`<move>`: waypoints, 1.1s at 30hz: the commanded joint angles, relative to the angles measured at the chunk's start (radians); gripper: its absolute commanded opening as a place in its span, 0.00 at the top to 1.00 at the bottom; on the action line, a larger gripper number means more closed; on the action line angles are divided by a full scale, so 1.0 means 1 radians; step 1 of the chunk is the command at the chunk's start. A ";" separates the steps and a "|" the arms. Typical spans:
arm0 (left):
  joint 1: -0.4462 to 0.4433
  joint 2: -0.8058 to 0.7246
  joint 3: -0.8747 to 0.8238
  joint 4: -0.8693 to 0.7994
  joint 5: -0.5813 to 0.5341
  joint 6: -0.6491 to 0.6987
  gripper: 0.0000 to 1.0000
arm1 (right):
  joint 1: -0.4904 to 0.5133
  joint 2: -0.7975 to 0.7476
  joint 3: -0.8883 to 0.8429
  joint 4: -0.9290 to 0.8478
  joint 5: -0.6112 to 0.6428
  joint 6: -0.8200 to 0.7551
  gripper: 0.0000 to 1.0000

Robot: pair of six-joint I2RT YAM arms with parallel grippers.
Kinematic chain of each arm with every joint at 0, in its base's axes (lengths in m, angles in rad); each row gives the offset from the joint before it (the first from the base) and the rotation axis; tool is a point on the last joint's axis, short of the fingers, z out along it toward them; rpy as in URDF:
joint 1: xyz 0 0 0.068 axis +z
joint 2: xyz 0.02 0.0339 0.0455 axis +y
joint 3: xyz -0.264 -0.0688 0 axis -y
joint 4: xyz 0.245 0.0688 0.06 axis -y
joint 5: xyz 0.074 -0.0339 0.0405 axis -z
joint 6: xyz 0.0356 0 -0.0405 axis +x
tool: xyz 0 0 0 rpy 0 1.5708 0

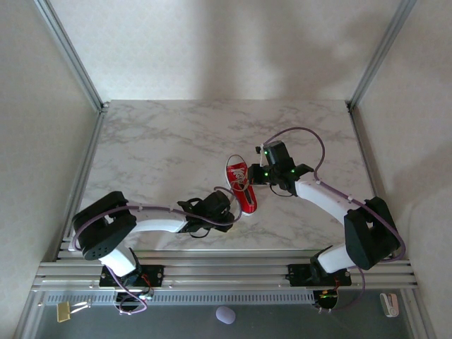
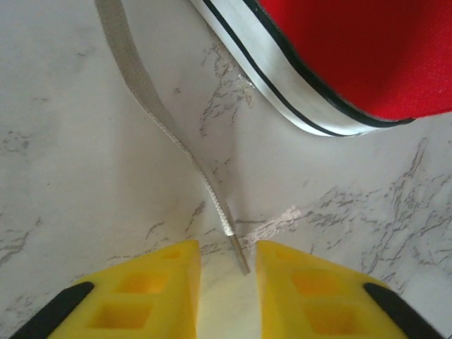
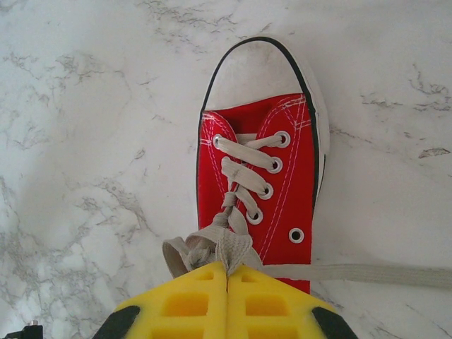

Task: Tie the shoes

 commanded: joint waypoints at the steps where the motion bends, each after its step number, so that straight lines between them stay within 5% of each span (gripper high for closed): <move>1: 0.004 -0.061 -0.020 0.051 -0.004 -0.015 0.61 | -0.007 -0.001 0.003 -0.017 0.007 0.005 1.00; 8: 0.097 -0.229 -0.087 0.143 0.051 -0.027 0.36 | -0.006 -0.007 0.001 -0.023 0.010 0.005 1.00; 13: 0.234 -0.235 -0.070 0.193 0.139 -0.094 0.60 | -0.006 -0.019 -0.004 -0.029 0.022 0.026 1.00; 33: 0.240 0.044 0.153 0.138 0.144 -0.090 0.67 | -0.005 -0.032 -0.017 -0.029 0.035 0.070 1.00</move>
